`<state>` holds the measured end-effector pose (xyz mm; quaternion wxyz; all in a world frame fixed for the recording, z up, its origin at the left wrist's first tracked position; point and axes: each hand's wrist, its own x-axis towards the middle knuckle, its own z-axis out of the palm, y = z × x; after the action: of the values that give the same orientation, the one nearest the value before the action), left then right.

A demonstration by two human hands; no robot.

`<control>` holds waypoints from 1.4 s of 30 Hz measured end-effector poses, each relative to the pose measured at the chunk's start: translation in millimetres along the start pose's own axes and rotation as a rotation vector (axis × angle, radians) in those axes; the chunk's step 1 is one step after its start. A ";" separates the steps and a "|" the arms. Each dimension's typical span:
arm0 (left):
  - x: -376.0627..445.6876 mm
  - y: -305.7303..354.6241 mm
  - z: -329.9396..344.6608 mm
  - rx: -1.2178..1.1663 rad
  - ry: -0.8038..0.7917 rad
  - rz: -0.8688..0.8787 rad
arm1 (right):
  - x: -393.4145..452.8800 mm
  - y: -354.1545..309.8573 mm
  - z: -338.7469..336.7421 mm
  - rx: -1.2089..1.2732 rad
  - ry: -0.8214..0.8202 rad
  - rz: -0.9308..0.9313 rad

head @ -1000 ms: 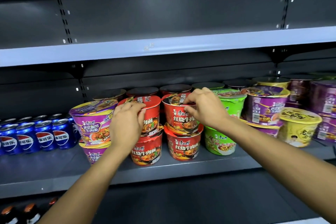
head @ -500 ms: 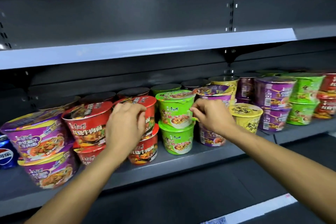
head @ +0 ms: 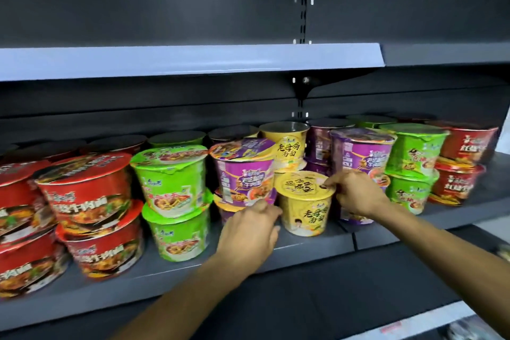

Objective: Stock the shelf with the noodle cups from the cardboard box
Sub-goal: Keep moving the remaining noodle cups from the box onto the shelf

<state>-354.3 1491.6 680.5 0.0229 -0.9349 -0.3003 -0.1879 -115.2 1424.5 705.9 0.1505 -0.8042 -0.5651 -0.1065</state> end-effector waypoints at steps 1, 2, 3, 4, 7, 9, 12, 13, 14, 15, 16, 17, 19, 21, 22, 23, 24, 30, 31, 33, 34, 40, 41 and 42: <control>9.7 9.2 6.6 -0.001 -0.016 0.003 | 2.3 5.1 0.0 -0.012 -0.007 -0.038; 19.2 18.6 11.8 -0.004 -0.029 0.007 | 3.7 8.5 -0.4 -0.027 -0.003 -0.078; 28.7 26.9 16.6 -0.001 -0.041 0.005 | 4.8 11.2 0.0 -0.047 0.010 -0.123; 37.7 34.4 20.3 0.009 -0.044 -0.004 | 6.0 13.6 0.8 -0.069 0.024 -0.170; 55.6 52.5 27.2 0.061 -0.045 -0.073 | 11.4 21.9 4.6 -0.069 0.032 -0.272; 63.1 57.8 30.2 0.138 0.005 -0.090 | 14.7 28.6 6.1 -0.033 0.026 -0.315; 68.3 59.4 29.2 0.207 0.011 -0.091 | 17.5 33.8 6.4 -0.007 0.019 -0.361; 70.4 58.0 30.7 0.191 -0.003 -0.101 | 17.9 35.1 6.8 0.005 0.018 -0.370; 71.1 56.5 30.8 0.180 -0.038 -0.111 | 18.1 36.1 7.1 0.016 0.015 -0.377; 72.0 55.8 30.8 0.175 -0.048 -0.108 | 18.5 36.9 7.2 0.027 0.012 -0.381; 72.6 55.6 30.0 0.182 -0.028 -0.090 | 19.0 38.2 7.3 0.032 0.013 -0.385; 72.9 54.1 31.4 0.195 -0.007 -0.071 | 19.4 38.8 7.0 0.033 0.018 -0.390; 72.2 52.4 32.9 0.166 0.037 -0.052 | 19.0 37.9 5.7 0.018 0.007 -0.392; 71.3 48.9 35.0 0.129 0.072 -0.017 | 19.8 36.0 2.8 -0.012 -0.005 -0.407; 71.4 47.8 35.3 0.123 0.080 -0.008 | 20.7 34.5 -1.0 -0.034 -0.031 -0.414; 71.7 47.2 34.9 0.126 0.082 -0.005 | 22.2 32.9 -6.5 -0.057 -0.083 -0.418; 71.8 47.0 35.2 0.127 0.076 -0.007 | 25.0 30.0 -14.2 -0.075 -0.160 -0.417; 71.1 50.8 32.6 0.161 0.063 -0.019 | 83.2 -13.9 -50.4 -0.002 -0.044 -0.343; 70.7 50.3 34.6 0.155 0.069 -0.018 | 95.8 -21.7 -50.9 -0.017 0.020 -0.331; 69.7 48.4 39.2 0.155 0.120 -0.014 | 116.2 -34.3 -50.4 -0.062 0.087 -0.315; 70.3 46.6 41.5 0.155 0.158 -0.008 | 123.8 -39.0 -49.7 -0.093 0.087 -0.302; 71.1 42.1 54.7 0.206 0.210 0.025 | 138.5 -51.7 -40.5 -0.269 0.098 -0.285; 70.7 42.0 55.8 0.206 0.228 0.026 | 138.5 -51.8 -39.9 -0.274 0.111 -0.286; 70.7 42.4 56.4 0.202 0.249 0.027 | 138.1 -51.2 -39.5 -0.276 0.123 -0.289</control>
<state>-258.1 1504.8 657.0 0.1562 -0.9014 -0.2997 -0.2708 -116.7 1547.4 796.1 0.0562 -0.7198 -0.6442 -0.2524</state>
